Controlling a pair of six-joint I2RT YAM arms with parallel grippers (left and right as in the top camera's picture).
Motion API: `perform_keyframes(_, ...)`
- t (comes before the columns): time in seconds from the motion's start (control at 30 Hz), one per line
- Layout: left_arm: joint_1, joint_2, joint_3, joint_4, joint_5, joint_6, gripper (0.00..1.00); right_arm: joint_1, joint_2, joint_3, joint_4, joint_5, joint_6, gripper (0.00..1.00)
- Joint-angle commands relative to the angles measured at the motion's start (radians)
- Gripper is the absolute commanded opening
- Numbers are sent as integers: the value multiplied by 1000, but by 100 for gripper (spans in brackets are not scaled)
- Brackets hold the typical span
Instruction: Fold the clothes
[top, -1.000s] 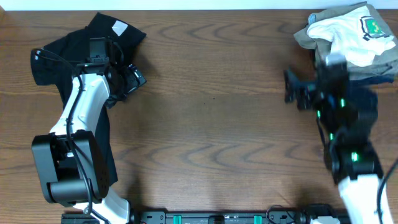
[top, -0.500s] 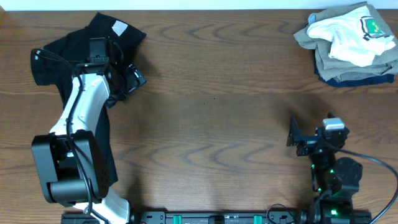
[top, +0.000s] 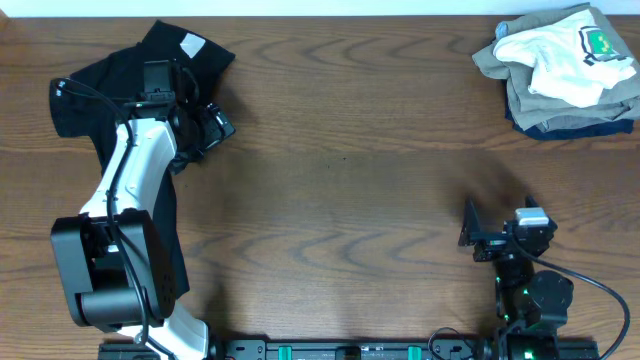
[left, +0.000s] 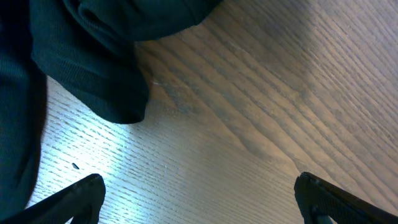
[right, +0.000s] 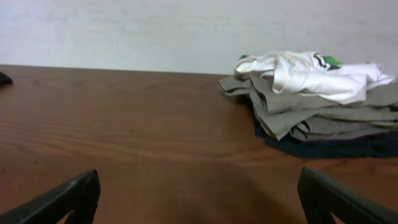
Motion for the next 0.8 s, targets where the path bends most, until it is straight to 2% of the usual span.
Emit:
perform_keyframes(0.0,3,8,22,0,-5,6,98,-2,-43,-4,-39,10,-15,99)
perform_keyframes(0.2,3,8,22,0,-5,6,98,-2,-117,-4,-56,23,-15,99)
perform_keyframes(0.77,3,8,22,0,-5,6,98,9,-116,-4,-55,23,-15,99)
